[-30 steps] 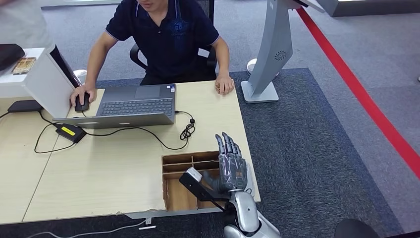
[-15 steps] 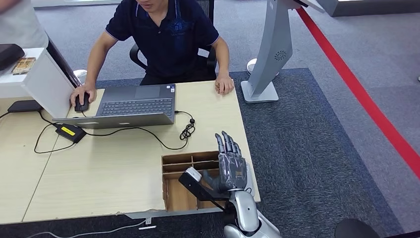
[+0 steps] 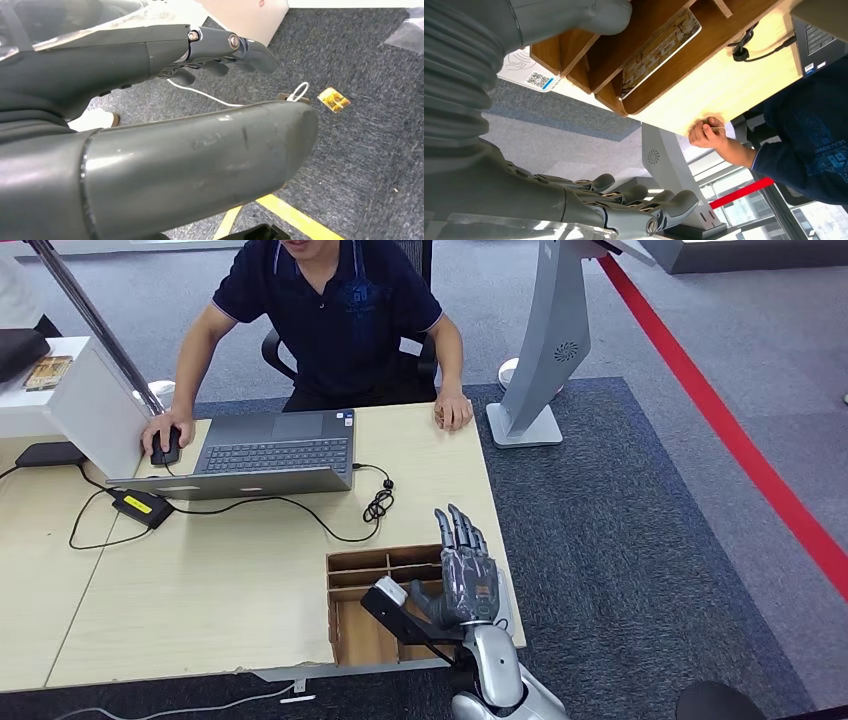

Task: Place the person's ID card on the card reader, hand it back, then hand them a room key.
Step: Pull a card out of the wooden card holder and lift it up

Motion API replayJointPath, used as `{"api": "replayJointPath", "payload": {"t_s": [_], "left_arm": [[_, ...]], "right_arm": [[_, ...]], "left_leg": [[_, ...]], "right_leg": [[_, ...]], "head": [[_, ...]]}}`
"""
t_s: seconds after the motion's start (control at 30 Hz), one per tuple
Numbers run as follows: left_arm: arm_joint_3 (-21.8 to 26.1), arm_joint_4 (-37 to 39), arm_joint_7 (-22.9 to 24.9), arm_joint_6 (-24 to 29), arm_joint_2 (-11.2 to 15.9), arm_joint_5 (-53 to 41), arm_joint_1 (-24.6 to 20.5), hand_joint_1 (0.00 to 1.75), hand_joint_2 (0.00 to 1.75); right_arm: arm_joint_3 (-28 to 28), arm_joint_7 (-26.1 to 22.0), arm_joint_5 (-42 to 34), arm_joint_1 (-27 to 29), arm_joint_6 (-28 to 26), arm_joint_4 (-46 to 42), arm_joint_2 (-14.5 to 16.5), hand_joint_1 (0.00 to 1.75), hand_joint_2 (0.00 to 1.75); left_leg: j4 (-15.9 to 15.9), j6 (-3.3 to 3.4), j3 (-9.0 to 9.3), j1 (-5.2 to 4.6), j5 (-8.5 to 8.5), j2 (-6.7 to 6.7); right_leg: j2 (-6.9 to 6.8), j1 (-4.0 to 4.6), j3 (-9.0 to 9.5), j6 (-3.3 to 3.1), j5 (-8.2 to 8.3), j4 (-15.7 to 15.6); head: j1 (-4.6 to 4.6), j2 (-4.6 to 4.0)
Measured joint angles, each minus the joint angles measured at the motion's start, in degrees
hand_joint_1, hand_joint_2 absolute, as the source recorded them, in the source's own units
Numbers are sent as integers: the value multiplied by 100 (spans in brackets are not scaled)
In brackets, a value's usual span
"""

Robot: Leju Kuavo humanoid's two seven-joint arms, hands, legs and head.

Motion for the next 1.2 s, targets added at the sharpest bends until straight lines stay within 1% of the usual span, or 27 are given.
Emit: {"api": "replayJointPath", "payload": {"t_s": [0.17,0.4,0.5,0.67,0.87,1.0,1.13,1.2], "left_arm": [[17,0,-12,-7,-5,-6,-1,0,0],[52,0,-250,49,-5,-42,-2,0,0],[103,0,-252,-130,-7,139,-4,0,0],[297,-1,-334,-698,14,648,-7,0,0],[685,0,-502,-1344,149,1293,18,0,0],[978,0,-616,-1890,362,1800,88,0,0],[1330,-2,-551,-2518,593,2415,200,0,0],[1525,-3,-508,-2828,722,2727,273,0,0]], "right_arm": [[0,0,0,0,1,0,0,21,175],[0,-18,-19,-55,-39,2,1,20,175],[0,-40,-33,-75,-39,8,11,21,175],[3,-101,-44,-85,-31,24,48,24,175],[19,-152,-70,-52,-40,50,66,26,175],[51,-227,-156,-54,-18,67,88,30,175],[106,-348,-292,-64,29,120,129,41,175],[157,-419,-364,-71,43,152,149,44,175]], "left_leg": [[0,0,0,0,0,0],[0,0,-1,0,0,0],[0,0,-1,0,0,-1],[0,0,-2,0,0,-1],[0,0,-3,2,0,-1],[0,-1,-3,6,0,-1],[-1,-1,-4,9,0,-1],[-1,-2,-4,10,0,-1]], "right_leg": [[0,0,0,0,0,0],[0,0,0,0,0,0],[0,0,0,0,0,0],[0,0,0,0,0,0],[0,2,0,0,-1,1],[0,7,0,-1,-1,2],[0,10,0,-3,-2,2],[0,11,0,-6,-4,2]], "head": [[0,0],[0,0],[1,0],[1,0],[2,0],[-1,0],[2,0],[2,0]]}}
